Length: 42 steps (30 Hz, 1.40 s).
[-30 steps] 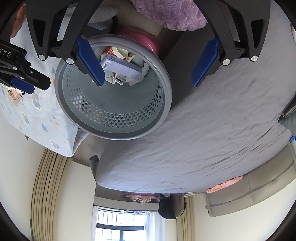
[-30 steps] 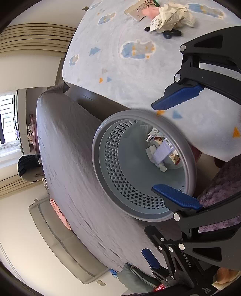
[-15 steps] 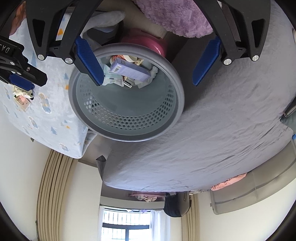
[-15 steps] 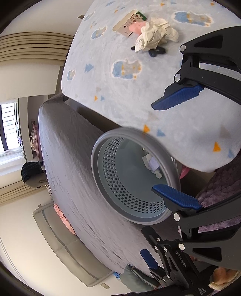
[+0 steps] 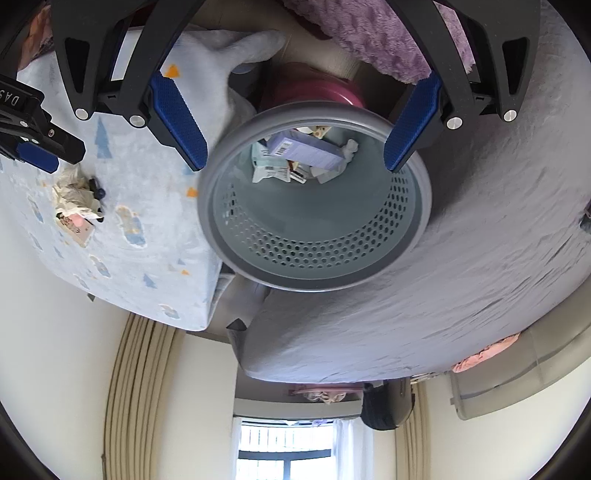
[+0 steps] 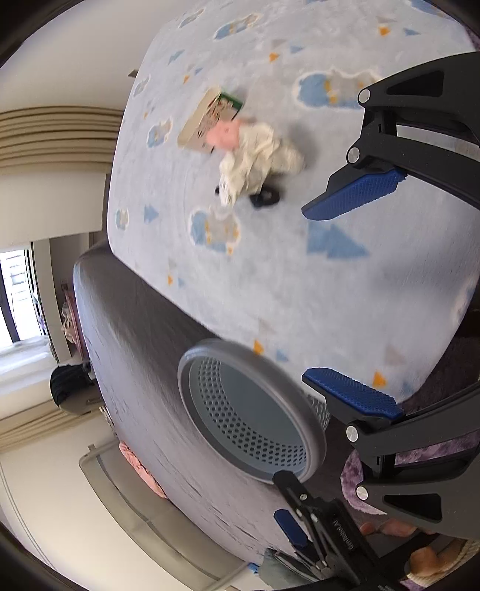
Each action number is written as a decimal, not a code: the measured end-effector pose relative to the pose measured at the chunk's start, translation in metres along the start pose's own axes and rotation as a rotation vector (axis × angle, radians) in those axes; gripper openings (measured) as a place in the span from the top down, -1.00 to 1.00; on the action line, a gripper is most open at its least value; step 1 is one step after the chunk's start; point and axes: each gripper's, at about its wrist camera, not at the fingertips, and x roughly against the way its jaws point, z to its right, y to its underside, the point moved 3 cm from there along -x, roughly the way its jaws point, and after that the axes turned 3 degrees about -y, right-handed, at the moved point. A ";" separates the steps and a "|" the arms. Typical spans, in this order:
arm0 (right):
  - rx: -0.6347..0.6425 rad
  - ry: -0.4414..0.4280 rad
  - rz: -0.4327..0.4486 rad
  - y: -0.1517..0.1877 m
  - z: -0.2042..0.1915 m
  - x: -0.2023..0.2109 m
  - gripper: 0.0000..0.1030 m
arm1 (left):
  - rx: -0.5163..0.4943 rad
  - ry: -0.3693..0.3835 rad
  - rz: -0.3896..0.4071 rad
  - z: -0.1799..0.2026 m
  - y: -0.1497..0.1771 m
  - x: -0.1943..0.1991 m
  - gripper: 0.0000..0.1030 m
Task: Collect trash
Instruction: 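Withdraw both tools from the basket back to the bed, then grasp the cream milk carton with the right tool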
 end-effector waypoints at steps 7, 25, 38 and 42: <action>-0.049 0.051 0.001 0.011 0.045 0.013 -0.53 | -0.051 0.021 0.009 0.032 -0.002 0.006 -0.85; -0.083 0.122 0.035 -0.017 0.152 0.031 -0.53 | -0.148 0.089 -0.017 0.125 -0.009 0.004 -0.85; -0.102 0.118 -0.026 -0.058 0.218 -0.025 -0.53 | -0.188 0.095 -0.052 0.175 -0.009 -0.007 -0.85; -0.077 0.115 -0.043 -0.064 0.224 -0.041 -0.53 | -0.192 0.098 -0.069 0.183 -0.008 -0.014 -0.85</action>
